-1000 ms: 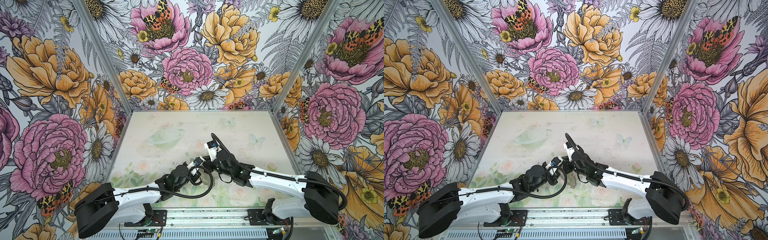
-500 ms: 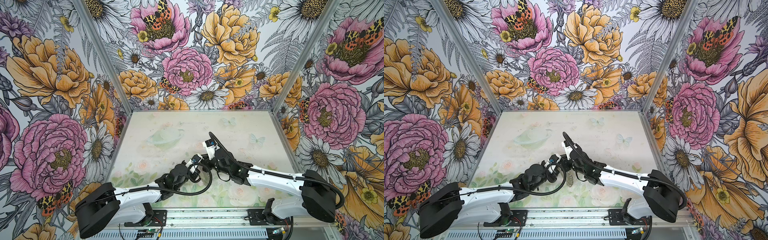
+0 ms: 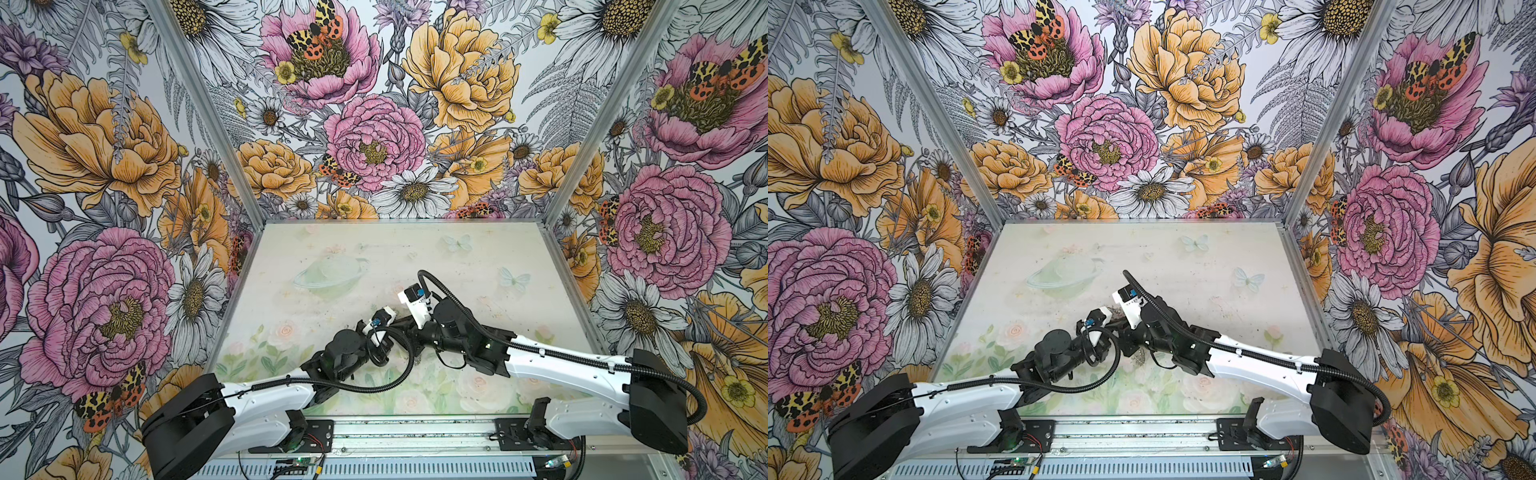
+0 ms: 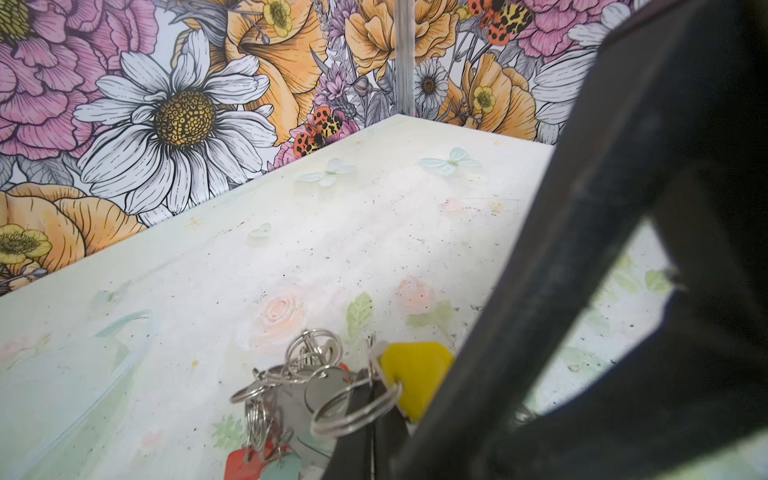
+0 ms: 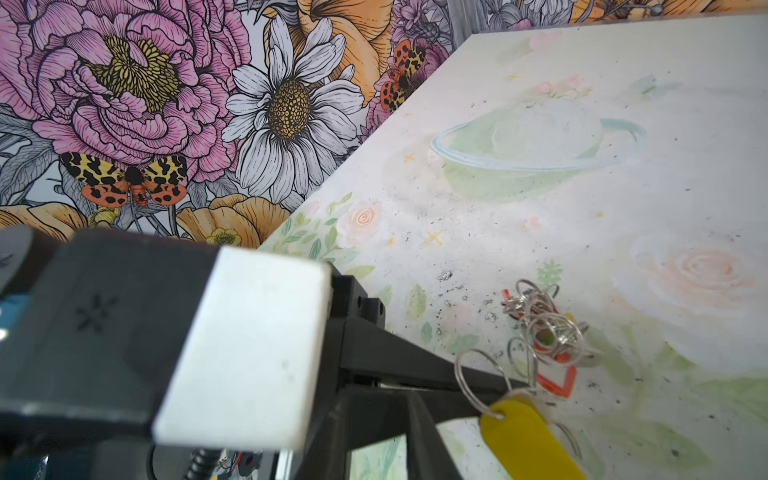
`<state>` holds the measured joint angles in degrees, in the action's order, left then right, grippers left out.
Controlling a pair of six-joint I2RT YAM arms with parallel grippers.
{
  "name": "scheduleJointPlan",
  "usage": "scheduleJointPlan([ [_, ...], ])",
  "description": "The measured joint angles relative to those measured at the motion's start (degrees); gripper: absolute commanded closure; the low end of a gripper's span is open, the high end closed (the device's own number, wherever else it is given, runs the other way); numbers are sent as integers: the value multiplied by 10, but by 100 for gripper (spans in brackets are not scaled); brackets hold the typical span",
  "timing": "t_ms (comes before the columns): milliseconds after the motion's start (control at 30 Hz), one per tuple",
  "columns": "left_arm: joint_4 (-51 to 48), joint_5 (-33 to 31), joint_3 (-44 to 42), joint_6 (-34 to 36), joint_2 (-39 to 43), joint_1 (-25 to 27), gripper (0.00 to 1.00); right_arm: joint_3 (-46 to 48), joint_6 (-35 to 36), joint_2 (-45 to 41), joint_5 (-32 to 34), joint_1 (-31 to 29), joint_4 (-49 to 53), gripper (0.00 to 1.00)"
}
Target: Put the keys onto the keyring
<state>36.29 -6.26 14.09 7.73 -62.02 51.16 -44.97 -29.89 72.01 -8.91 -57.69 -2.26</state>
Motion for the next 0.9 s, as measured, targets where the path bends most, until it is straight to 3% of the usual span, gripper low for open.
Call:
scheduleJointPlan([
  [300, 8, 87, -5, 23, 56, -20, 100, 7, 42, -91, 1, 45, 71, 64],
  [533, -38, 182, -5, 47, 96, -41, 100, 7, 87, -104, -3, 63, 107, 62],
  [900, -99, 331, -5, 77, 139, -76, 100, 38, 170, -113, -93, 63, 124, 76],
])
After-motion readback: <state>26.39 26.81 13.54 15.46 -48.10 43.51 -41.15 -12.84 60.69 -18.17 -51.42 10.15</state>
